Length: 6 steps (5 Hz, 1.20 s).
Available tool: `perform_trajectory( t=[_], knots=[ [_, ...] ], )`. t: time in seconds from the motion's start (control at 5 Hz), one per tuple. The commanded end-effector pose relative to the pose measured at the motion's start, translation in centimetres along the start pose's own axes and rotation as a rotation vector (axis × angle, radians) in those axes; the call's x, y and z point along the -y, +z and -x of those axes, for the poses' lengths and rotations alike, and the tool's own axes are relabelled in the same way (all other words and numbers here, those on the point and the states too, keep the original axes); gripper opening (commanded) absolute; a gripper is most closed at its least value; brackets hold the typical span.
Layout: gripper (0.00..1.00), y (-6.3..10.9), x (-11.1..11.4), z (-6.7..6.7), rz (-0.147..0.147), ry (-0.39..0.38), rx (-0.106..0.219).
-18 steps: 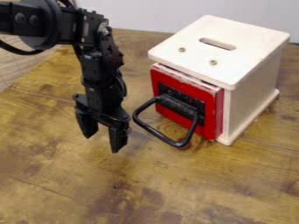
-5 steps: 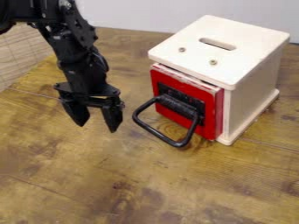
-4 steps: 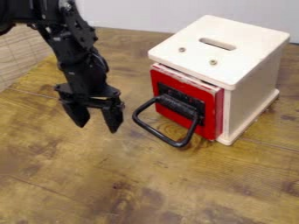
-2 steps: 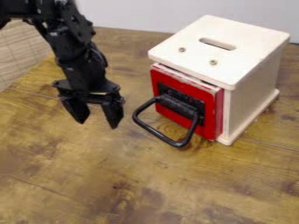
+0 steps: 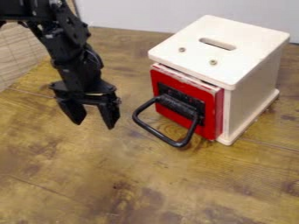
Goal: Close the drawer
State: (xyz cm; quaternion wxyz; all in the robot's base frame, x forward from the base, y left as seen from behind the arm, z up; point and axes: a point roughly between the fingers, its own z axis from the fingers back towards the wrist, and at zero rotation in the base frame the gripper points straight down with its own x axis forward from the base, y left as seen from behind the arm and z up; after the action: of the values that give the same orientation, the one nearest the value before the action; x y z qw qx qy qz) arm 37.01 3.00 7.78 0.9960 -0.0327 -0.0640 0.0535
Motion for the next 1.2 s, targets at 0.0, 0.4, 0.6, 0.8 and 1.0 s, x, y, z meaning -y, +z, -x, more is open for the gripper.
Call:
perform_trajectory(
  t=[0.0, 0.4, 0.6, 0.8, 1.0],
  knots=[
    [1.0, 3.42, -0.62, -0.76, 0.002, 0.017, 0.104],
    [1.0, 3.83, -0.92, -0.74, 0.006, 0.026, 0.114],
    [1.0, 3.98, -1.11, -0.76, 0.005, 0.027, 0.119],
    [1.0, 4.01, -1.27, -0.8, 0.004, 0.025, 0.118],
    [1.0, 4.1, -1.45, -0.9, 0.001, 0.023, 0.119]
  ],
)
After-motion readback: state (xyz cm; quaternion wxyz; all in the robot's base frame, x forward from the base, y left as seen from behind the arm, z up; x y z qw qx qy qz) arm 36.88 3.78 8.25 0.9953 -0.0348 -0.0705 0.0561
